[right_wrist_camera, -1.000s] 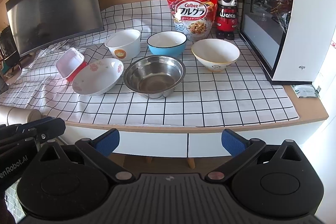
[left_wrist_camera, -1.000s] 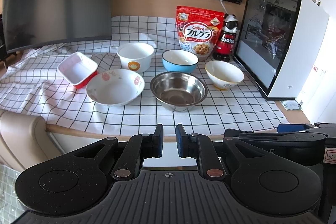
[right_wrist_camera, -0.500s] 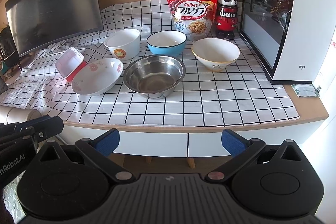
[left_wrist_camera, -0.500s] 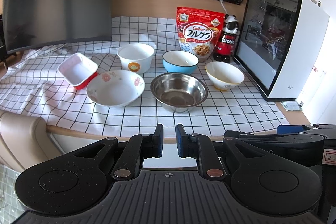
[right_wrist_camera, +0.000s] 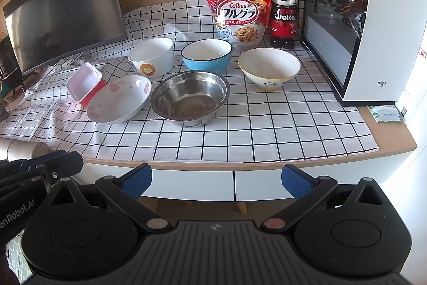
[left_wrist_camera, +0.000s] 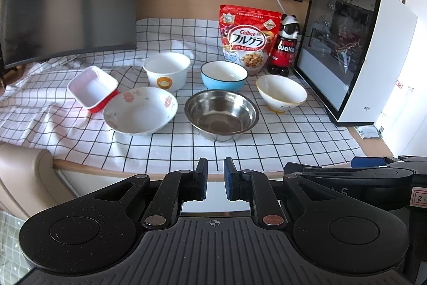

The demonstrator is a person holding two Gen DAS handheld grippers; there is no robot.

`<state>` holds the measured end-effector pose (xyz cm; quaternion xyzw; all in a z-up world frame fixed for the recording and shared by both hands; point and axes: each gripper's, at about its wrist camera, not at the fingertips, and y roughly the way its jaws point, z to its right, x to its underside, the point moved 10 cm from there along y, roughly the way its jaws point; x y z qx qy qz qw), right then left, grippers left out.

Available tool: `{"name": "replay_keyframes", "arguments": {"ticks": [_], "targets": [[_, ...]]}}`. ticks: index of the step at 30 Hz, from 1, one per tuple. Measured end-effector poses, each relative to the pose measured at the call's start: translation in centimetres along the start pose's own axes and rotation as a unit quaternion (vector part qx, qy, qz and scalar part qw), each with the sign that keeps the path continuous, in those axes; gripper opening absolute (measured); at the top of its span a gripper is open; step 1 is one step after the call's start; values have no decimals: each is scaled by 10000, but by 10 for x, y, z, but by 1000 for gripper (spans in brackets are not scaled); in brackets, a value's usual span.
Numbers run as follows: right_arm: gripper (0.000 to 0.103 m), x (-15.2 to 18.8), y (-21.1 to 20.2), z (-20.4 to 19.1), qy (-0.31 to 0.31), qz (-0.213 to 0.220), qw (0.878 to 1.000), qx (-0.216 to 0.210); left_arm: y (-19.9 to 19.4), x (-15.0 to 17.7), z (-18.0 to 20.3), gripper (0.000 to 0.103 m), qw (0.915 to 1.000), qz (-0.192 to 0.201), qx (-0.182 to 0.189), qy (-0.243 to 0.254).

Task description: Organize plates and bowls

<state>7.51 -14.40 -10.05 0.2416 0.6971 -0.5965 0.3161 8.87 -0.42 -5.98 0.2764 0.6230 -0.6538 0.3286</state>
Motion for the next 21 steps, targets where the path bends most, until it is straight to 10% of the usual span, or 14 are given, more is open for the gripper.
{"name": "replay_keyframes", "arguments": {"ticks": [21], "targets": [[103, -14, 20, -2, 7, -121, 9999, -41, 23, -12, -7, 16, 9999, -146, -53, -66]]}}
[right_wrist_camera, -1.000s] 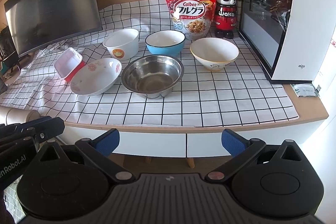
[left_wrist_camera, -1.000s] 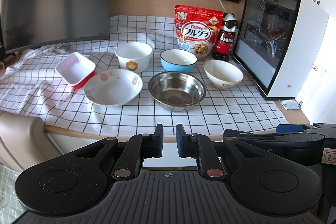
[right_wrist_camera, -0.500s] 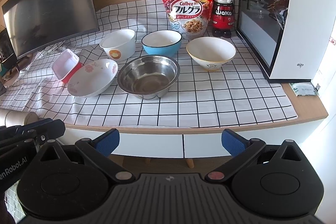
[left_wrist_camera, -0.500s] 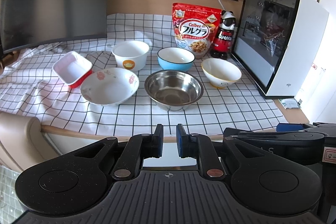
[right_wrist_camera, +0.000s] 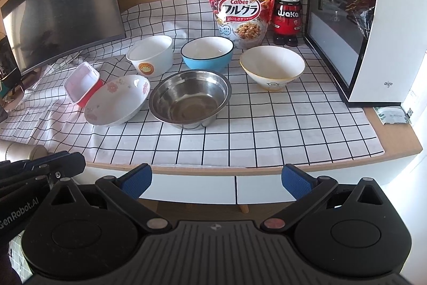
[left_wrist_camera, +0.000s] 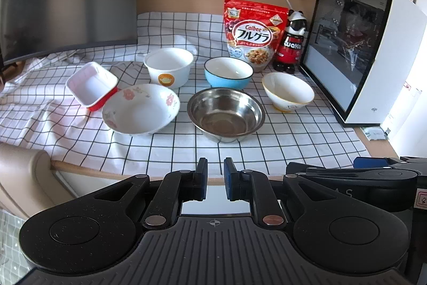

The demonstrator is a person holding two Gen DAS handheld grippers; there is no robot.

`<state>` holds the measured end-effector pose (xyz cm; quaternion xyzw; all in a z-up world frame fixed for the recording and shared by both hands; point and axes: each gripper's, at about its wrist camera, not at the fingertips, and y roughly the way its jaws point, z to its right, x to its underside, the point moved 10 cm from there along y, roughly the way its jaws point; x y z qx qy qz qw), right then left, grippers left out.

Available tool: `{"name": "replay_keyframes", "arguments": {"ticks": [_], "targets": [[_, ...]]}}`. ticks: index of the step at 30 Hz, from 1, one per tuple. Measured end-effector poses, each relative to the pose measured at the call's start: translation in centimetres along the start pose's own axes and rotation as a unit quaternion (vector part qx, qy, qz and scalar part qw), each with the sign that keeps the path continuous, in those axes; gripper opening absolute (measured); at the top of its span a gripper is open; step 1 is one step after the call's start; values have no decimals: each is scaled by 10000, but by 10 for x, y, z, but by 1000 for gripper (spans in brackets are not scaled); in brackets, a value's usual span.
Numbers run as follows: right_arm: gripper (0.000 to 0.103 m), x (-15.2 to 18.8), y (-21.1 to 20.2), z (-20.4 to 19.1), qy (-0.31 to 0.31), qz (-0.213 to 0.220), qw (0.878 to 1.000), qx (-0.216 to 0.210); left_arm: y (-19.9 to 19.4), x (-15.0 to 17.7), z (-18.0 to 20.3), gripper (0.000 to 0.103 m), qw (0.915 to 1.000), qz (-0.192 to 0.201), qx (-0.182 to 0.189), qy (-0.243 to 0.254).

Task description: Organize plates and bowls

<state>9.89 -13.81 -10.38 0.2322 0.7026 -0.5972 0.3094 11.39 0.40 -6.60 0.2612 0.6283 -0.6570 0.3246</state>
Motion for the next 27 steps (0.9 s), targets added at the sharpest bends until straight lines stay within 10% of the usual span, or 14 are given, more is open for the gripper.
{"name": "replay_keyframes", "arguments": {"ticks": [27], "targets": [[103, -90, 116, -86, -398, 41, 9992, -90, 137, -59, -143, 17, 9843, -917, 680, -1346]]}}
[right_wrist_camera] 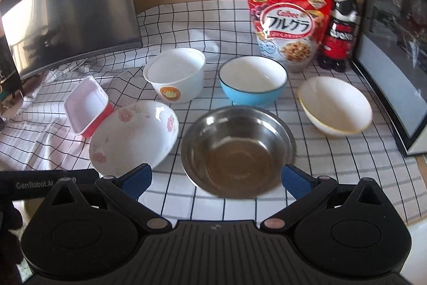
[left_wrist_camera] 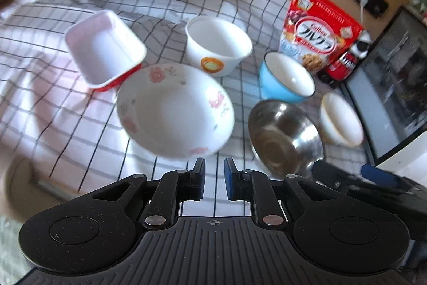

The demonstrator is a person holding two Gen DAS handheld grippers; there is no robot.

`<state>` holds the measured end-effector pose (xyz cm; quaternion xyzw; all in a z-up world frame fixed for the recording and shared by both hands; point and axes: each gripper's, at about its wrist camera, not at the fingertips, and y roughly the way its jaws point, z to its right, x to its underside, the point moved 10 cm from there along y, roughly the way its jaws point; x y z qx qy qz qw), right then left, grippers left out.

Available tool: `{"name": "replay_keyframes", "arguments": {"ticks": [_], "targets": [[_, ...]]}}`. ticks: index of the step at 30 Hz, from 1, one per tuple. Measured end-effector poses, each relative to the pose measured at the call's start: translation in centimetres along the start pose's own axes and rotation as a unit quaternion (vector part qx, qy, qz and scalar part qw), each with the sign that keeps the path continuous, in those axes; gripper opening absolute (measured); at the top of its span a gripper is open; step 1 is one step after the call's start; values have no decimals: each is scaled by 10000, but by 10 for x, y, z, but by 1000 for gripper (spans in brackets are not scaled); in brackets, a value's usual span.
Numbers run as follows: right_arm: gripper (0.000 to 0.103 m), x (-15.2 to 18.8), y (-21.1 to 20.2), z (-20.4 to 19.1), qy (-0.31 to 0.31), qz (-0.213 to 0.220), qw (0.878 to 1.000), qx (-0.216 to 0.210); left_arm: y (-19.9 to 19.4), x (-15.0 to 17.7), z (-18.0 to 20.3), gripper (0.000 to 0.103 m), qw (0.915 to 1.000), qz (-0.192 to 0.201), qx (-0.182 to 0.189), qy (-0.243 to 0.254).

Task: Organize plates and bowls
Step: 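Grasp the white-and-red rectangular dish with the left tool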

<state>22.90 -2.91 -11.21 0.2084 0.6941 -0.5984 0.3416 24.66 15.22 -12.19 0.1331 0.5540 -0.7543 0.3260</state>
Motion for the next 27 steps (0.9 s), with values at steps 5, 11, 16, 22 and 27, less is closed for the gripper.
{"name": "replay_keyframes", "arguments": {"ticks": [5, 11, 16, 22, 27], "targets": [[103, -7, 19, -5, -292, -218, 9985, 416, 17, -25, -29, 17, 9971, 255, 649, -288], [103, -22, 48, -13, -359, -424, 9982, -223, 54, -43, -76, 17, 9910, -34, 185, -1328], [93, -49, 83, -43, -917, -263, 9858, -1380, 41, -68, -114, 17, 9745, 741, -483, -2060], [79, -87, 111, -97, -1539, -177, 9565, -2472, 21, -78, -157, 17, 9480, 1271, -1389, -2568], [53, -101, 152, -163, -1651, -771, 9366, -2992, 48, -77, -200, 17, 9269, 997, -1078, -3455]]}}
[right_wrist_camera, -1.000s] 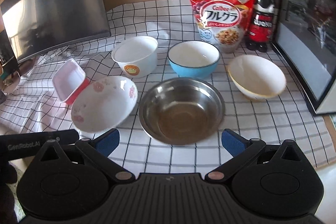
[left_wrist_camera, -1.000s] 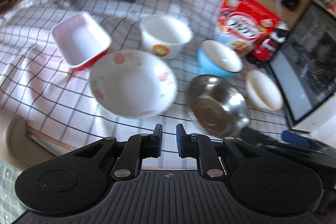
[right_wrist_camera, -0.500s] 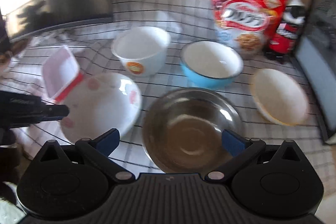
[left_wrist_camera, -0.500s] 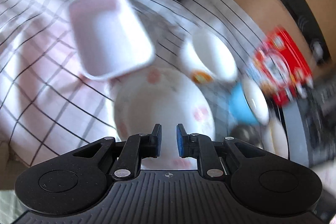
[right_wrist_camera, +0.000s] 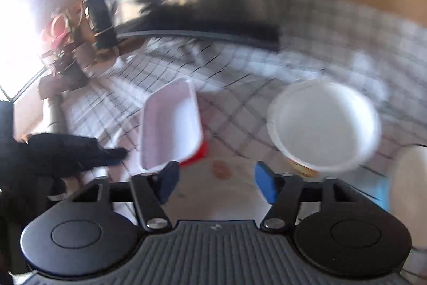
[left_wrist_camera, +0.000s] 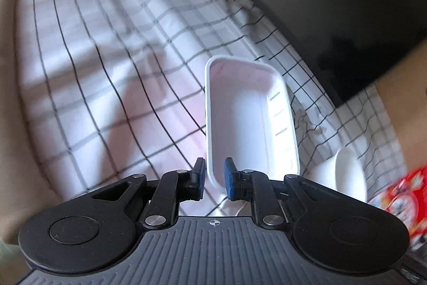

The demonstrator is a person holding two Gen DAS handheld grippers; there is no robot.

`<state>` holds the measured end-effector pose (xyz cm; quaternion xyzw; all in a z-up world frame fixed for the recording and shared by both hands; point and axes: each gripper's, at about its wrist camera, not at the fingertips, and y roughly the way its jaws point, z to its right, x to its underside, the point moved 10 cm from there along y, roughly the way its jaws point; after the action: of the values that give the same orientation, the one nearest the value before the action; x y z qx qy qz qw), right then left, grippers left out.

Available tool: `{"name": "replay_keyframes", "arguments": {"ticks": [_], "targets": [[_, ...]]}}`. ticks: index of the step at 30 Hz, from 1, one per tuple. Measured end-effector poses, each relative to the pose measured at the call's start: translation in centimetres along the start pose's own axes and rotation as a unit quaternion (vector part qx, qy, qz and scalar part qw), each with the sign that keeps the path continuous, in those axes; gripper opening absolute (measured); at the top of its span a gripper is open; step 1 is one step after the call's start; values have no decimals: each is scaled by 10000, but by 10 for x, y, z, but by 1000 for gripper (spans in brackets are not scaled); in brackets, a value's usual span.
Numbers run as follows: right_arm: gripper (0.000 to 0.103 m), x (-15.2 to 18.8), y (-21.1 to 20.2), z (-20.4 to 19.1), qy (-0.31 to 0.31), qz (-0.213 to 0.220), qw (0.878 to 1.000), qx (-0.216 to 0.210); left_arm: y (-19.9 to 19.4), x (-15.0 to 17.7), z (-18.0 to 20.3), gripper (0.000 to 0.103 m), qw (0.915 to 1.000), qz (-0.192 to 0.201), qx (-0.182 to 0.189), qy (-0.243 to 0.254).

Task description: Organize plates and bowls

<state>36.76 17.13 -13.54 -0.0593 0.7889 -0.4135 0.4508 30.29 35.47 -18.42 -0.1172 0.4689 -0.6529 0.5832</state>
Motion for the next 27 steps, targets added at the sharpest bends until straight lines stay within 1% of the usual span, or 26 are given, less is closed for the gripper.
{"name": "replay_keyframes", "arguments": {"ticks": [1, 2, 4, 7, 9, 12, 14, 17, 20, 22, 25, 27], "targets": [[53, -7, 17, -4, 6, -88, 9999, -53, 8, -5, -2, 17, 9999, -56, 53, -70], [52, -11, 30, -5, 21, -175, 9998, -4, 17, -11, -4, 17, 10000, -82, 36, -44], [50, -19, 62, -8, 96, -355, 9992, 175, 31, -18, -13, 18, 9997, -94, -212, -30], [47, -25, 98, -14, 243, -530, 9979, 290, 45, -28, -18, 18, 9995, -222, -234, -51], [43, -25, 114, -13, 467, -661, 9962, 337, 54, -31, -17, 18, 9989, -452, -125, 4], [41, -23, 129, -14, 916, -807, 9923, 205, 66, -39, -15, 19, 9963, -844, 109, 95], [41, -25, 131, -16, 959, -733, 9925, 184, 68, -52, -10, 18, 9956, -860, 177, 331], [41, -33, 134, -15, 1049, -594, 9924, 265, 73, -72, 9, 18, 9924, -831, 314, 854], [41, -48, 142, -10, 1289, -430, 9902, 309, 84, -96, 29, 18, 9873, -802, 335, 1334], [41, -57, 151, -8, 1433, -386, 9886, 274, 96, -112, 39, 18, 9837, -798, 270, 1589], [41, -65, 163, -3, 1613, -359, 9859, 272, 116, -123, 46, 16, 9773, -899, 123, 1913], [43, -69, 164, -2, 1674, -245, 9851, 316, 120, -126, 48, 17, 9766, -934, 166, 1930]]}}
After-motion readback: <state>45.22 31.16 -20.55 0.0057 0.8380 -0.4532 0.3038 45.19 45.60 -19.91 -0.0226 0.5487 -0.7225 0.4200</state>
